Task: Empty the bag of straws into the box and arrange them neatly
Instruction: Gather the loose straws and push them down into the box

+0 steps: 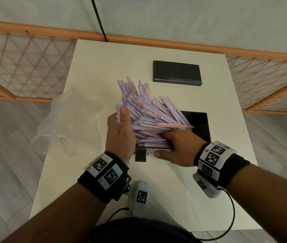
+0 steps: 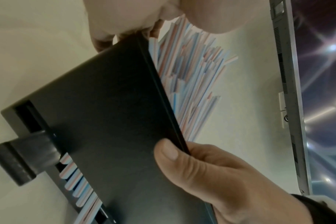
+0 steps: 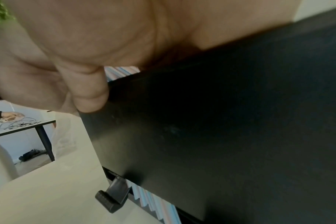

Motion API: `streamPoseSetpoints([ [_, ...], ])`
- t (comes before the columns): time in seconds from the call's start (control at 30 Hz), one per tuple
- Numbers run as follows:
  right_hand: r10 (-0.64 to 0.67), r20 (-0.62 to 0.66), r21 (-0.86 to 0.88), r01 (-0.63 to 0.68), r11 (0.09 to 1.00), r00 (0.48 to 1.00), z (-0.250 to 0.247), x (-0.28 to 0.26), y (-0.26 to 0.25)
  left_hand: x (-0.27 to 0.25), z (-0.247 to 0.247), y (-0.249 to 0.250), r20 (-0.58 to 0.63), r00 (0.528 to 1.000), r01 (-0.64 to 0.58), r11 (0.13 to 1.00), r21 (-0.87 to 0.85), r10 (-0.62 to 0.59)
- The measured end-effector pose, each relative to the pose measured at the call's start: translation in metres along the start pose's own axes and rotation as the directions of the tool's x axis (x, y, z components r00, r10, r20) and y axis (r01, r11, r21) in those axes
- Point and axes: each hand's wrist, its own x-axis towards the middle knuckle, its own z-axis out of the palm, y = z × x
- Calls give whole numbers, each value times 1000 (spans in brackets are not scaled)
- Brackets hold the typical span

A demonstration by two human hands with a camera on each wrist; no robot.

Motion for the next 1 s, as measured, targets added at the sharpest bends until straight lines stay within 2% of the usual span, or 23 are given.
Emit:
streamPoseSetpoints([
  [0.13, -58, -39, 29, 59, 998, 998, 0, 7, -7, 0, 3, -1, -16, 1000, -25, 999, -47, 24],
  [0.27, 16, 37, -80, -13, 997, 999, -1, 16, -12, 1, 5, -5, -30, 999, -30, 996, -81, 28],
  [0.37, 24, 34, -29, -23, 999, 999, -5, 16, -13, 2, 4, -8, -39, 998, -54, 998, -43, 53],
  [0.5, 22, 70, 22, -23, 999, 997, -10, 16, -17, 3, 4, -4, -33, 996, -81, 994, -76, 79],
  [0.63, 13, 74, -7, -12, 1000, 997, -10, 23, -17, 6, 3, -4, -12, 990, -143, 988, -66, 142],
  [0.83, -25, 45, -12, 26, 1000, 999, -4, 29, -19, 2, 5, -6, -1, 989, -147, 989, -28, 147],
  [1.0, 37, 50, 44, -39, 998, 998, -9, 27, -20, 2, 3, -5, 6, 988, -151, 987, -47, 151],
])
